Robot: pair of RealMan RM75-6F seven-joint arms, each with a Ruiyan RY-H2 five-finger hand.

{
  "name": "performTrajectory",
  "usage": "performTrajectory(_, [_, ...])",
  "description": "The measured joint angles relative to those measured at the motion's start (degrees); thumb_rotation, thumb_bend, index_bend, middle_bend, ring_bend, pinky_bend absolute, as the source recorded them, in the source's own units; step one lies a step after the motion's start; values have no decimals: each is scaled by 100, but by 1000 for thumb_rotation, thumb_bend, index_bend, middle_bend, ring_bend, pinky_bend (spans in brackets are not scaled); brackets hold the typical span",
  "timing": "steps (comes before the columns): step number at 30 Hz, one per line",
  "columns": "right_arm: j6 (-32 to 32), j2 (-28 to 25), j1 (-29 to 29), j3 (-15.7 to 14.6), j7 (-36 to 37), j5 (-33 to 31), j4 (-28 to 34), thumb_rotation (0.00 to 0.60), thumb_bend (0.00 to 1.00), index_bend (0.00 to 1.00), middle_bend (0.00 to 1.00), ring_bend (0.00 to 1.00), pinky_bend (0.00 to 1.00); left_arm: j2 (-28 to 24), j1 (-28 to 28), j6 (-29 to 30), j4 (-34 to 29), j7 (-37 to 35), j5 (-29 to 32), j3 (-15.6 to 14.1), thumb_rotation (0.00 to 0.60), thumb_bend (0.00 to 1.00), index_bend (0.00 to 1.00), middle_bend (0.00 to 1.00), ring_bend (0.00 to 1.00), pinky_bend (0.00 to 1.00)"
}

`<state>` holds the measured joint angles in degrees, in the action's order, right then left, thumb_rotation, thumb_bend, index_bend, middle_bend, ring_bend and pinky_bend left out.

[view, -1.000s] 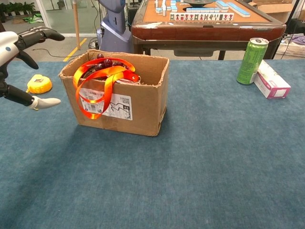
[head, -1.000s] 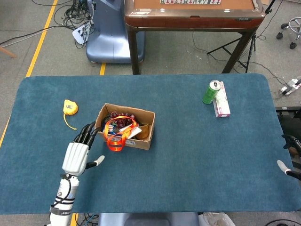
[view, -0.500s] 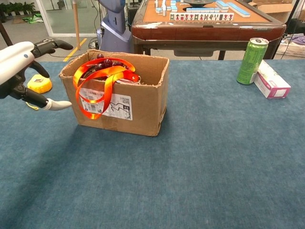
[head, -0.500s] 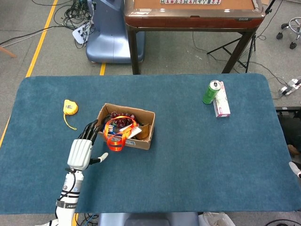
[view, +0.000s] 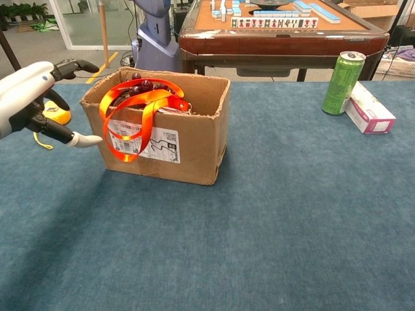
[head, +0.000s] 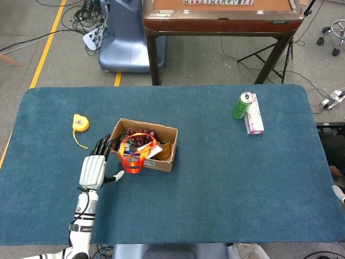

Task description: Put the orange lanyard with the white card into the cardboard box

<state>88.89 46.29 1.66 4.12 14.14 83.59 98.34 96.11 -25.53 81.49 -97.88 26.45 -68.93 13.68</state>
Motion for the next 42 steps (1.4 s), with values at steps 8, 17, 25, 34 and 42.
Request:
performTrajectory(8, [-41, 4, -15, 7, -13, 0, -1, 600, 234, 237, 424, 348, 663, 132, -62, -5, 80, 138, 260, 172, 600, 93, 169, 30, 66, 288])
performTrajectory(17, [-83, 7, -33, 10, -27, 6, 5, 600, 234, 238, 424, 348, 663, 175, -94, 19, 28, 266, 363, 199, 600, 93, 174, 30, 66, 288])
performTrajectory(25, [-85, 1, -29, 14, 11, 10, -3, 600, 234, 237, 424, 348, 663, 309, -183, 37, 57, 492, 461, 237, 600, 93, 174, 30, 67, 288])
performTrajectory(34, [-127, -8, -44, 15, 60, 16, -26, 600, 233, 237, 424, 348, 663, 391, -241, 90, 79, 653, 569, 272, 600, 92, 186, 30, 67, 288])
performTrajectory(42, [-160, 2, -66, -3, 2, 59, -4, 600, 234, 237, 424, 348, 663, 364, -248, 227, -182, 866, 523, 266, 600, 93, 186, 30, 67, 288])
